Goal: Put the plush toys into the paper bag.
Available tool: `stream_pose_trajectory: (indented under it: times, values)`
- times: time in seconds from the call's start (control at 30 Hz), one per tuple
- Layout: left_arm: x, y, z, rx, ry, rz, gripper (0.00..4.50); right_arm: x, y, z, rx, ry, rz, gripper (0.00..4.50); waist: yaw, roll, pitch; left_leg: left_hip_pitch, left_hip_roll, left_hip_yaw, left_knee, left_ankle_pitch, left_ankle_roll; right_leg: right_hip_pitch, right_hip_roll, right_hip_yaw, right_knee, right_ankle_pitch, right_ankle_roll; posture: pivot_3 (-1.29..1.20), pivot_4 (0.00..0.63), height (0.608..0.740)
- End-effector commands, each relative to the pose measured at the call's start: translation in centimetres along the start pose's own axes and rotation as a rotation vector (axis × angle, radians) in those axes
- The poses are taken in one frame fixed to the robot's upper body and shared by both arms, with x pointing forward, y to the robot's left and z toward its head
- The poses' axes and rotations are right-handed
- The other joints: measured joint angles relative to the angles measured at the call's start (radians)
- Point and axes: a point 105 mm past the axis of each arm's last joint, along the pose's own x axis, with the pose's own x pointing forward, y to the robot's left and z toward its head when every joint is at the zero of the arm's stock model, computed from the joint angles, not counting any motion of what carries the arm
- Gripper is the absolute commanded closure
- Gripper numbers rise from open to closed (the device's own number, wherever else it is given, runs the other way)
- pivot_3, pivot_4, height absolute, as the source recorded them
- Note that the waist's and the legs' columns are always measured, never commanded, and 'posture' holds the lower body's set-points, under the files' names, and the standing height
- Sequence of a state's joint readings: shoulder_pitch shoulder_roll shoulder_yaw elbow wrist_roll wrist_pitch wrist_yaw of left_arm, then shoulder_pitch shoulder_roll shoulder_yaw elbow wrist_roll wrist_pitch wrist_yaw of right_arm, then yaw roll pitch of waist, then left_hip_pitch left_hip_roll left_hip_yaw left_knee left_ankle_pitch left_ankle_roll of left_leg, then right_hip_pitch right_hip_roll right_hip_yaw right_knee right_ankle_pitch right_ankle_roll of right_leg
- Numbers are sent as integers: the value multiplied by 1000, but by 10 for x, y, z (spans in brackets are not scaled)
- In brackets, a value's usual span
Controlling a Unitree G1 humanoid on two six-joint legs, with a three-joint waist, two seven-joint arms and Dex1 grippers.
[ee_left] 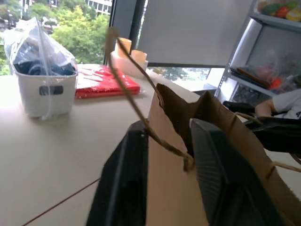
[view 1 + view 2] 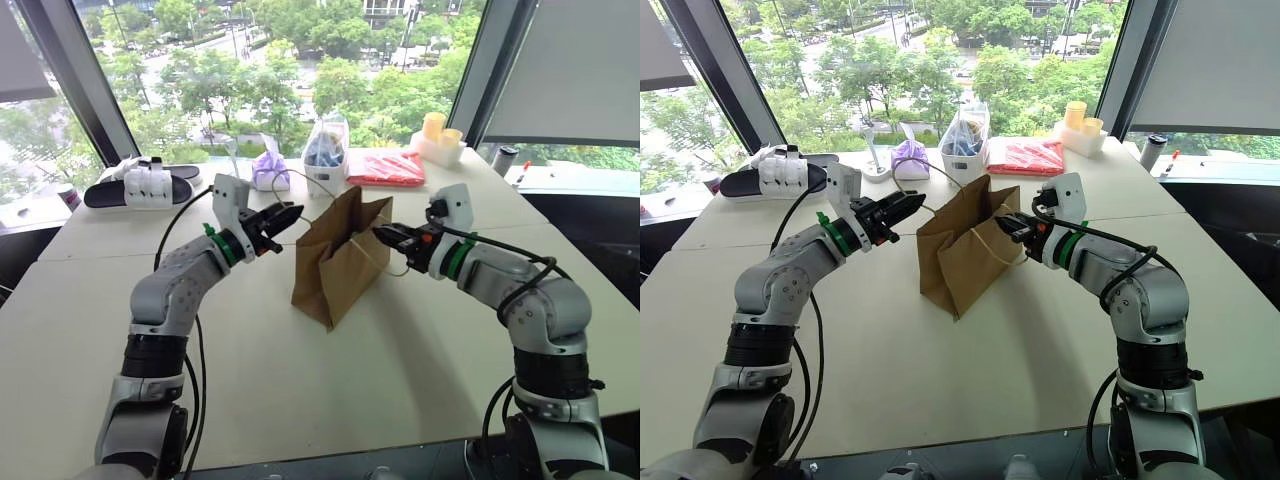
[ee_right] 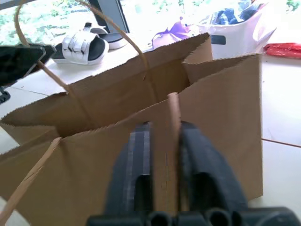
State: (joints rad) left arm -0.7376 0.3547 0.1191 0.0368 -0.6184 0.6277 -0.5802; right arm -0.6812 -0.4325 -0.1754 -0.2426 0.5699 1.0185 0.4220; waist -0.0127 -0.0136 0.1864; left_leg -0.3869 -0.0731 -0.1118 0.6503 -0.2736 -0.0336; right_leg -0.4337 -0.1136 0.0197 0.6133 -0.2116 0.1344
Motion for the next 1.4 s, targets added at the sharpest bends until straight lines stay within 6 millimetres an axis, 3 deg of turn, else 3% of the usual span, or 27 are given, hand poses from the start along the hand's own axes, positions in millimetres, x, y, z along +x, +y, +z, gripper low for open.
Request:
stream_pose_trajectory:
  times: [0.03, 0.1, 0.13, 0.27, 0.43, 0.5, 0.57, 0.7, 0.77, 0.87, 1.1, 1.2, 1.4]
  values:
    - [-8, -4, 16, 38, -31, -24, 1176, -13, 2, 33, -56, -100, 7, 1513, 0, 0, 0, 0, 0, 0, 0, 0, 0, 0, 0, 0, 0, 0, 0, 0, 150, 740]
    - [-13, -1, 16, 37, -26, -20, 135, -16, 2, 39, -67, -116, 5, 466, -1, 0, 0, 0, 0, 0, 0, 0, 0, 0, 0, 0, 0, 0, 0, 0, 150, 740]
    - [-16, 0, 16, 36, -20, -20, 0, -19, 2, 44, -71, -128, 7, 31, -1, 0, 0, 0, 0, 0, 0, 0, 0, -1, 0, 0, 0, 0, 0, 0, 150, 740]
    - [-35, 13, 15, -32, 6, 11, 0, -37, -8, 79, -81, -240, -54, 31, -5, 0, 0, -1, 0, -1, -1, 0, 0, -2, 0, 0, 1, 0, 0, 0, 150, 740]
    - [-52, 24, -6, -50, 103, 32, 0, -62, -33, 81, -51, -260, -175, 31, 1, 0, 0, -1, 0, 0, -1, 0, 0, -2, 0, 0, 0, 0, 0, 0, 150, 740]
    - [-57, 18, -18, -89, 129, -27, 0, -75, -51, 65, -3, -243, -271, 31, 4, 0, 0, -1, 0, 0, -1, 0, 0, -2, -1, 0, 0, 0, 0, 0, 150, 740]
    - [-56, 7, -17, -131, 116, -95, 0, -82, -62, 42, 23, -195, -353, 31, 7, 0, 0, -2, 0, -1, -1, 0, 0, -1, -1, -1, 0, 0, 0, 0, 150, 740]
    - [-59, -11, -12, -147, 120, -203, 0, -79, -57, 9, 61, -128, -367, 31, -3, 0, 0, -3, 0, 0, 0, 0, 0, -2, -1, 0, 0, 0, 0, 0, 150, 740]
    - [-61, -19, -15, -137, 152, -241, 0, -68, -45, -13, 86, -86, -331, 31, -9, 1, 0, -1, 1, 0, 0, 0, 0, -3, -1, 1, 2, 0, 0, 0, 150, 740]
    - [-61, -29, -22, -104, 190, -285, 0, -50, -25, -34, 110, -53, -262, 837, -11, 1, -1, 1, 1, 0, -1, 0, 0, -2, 0, 1, 2, 0, 0, 0, 150, 740]
    - [-56, -41, -30, -63, 219, -318, 0, -4, 9, -42, 76, -20, -132, 4196, -3, 2, 0, 0, 1, -1, 0, 0, 0, -2, 0, 2, 2, 0, 0, 0, 150, 740]
    - [-47, -42, -36, -39, 215, -301, 0, 13, 15, -47, 51, -3, -99, 4196, -1, 1, 0, 0, 0, -1, 0, 0, 0, -1, 0, 2, 2, 0, 0, 0, 150, 740]
    - [-24, -41, -54, 13, 182, -233, 0, 26, 15, -53, 12, 16, -86, 4196, -1, 1, 0, 0, 0, 0, 0, 0, 0, -1, 0, 2, 1, 0, 0, 0, 150, 740]
